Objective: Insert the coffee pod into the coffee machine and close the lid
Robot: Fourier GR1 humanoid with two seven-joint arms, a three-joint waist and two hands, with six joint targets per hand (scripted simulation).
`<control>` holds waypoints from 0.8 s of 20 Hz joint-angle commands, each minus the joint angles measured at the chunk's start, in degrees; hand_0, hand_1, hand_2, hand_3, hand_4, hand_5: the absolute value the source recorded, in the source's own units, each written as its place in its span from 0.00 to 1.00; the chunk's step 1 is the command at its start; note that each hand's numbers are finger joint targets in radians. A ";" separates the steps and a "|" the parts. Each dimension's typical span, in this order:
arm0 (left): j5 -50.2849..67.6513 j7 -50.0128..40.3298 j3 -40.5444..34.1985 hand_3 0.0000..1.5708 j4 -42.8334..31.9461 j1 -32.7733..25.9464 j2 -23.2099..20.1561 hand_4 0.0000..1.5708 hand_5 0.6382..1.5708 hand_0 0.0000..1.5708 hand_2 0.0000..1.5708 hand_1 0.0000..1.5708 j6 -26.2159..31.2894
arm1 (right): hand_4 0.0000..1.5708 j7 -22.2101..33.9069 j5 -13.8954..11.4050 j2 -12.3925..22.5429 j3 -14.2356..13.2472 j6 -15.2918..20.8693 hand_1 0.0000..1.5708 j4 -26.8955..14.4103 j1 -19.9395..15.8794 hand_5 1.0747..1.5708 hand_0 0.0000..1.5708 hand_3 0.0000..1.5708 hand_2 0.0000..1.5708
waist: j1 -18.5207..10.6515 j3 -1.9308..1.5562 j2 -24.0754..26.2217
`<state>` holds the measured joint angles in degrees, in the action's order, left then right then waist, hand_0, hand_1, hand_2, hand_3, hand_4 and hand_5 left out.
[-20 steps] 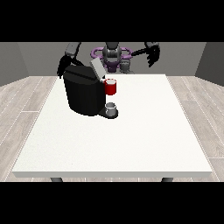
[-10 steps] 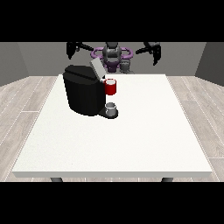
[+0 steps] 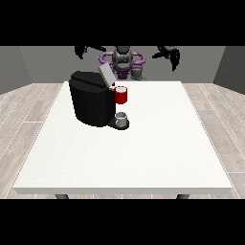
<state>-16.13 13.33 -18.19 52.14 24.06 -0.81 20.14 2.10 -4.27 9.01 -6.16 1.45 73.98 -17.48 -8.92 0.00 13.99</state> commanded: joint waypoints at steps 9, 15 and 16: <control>6.23 -4.92 8.59 0.00 14.98 -5.32 0.79 0.17 1.00 0.00 0.00 0.00 -3.65 | 0.08 2.90 8.35 0.90 -6.20 -2.71 0.00 -7.29 -9.85 1.00 0.00 0.00 0.00 | -1.67 -0.01 -8.08; 9.55 -6.90 5.53 0.00 20.24 -6.82 -2.53 0.22 1.00 0.00 0.00 0.00 -0.64 | 0.04 3.56 8.77 0.84 -5.04 -3.34 0.00 -9.10 -11.77 1.00 0.00 0.00 0.00 | 0.18 0.00 -11.26; 8.77 -7.93 7.10 0.00 22.55 -8.13 -0.94 0.23 1.00 0.00 0.00 0.00 -2.64 | 0.00 6.28 7.17 0.59 -3.25 -2.01 0.00 -8.84 -14.07 1.00 0.00 0.00 0.00 | -0.09 0.00 -10.29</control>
<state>-8.99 7.24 -11.64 70.27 18.42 -1.51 17.66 6.91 3.67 9.86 -11.11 -0.83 65.92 -29.79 -9.67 -0.01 4.16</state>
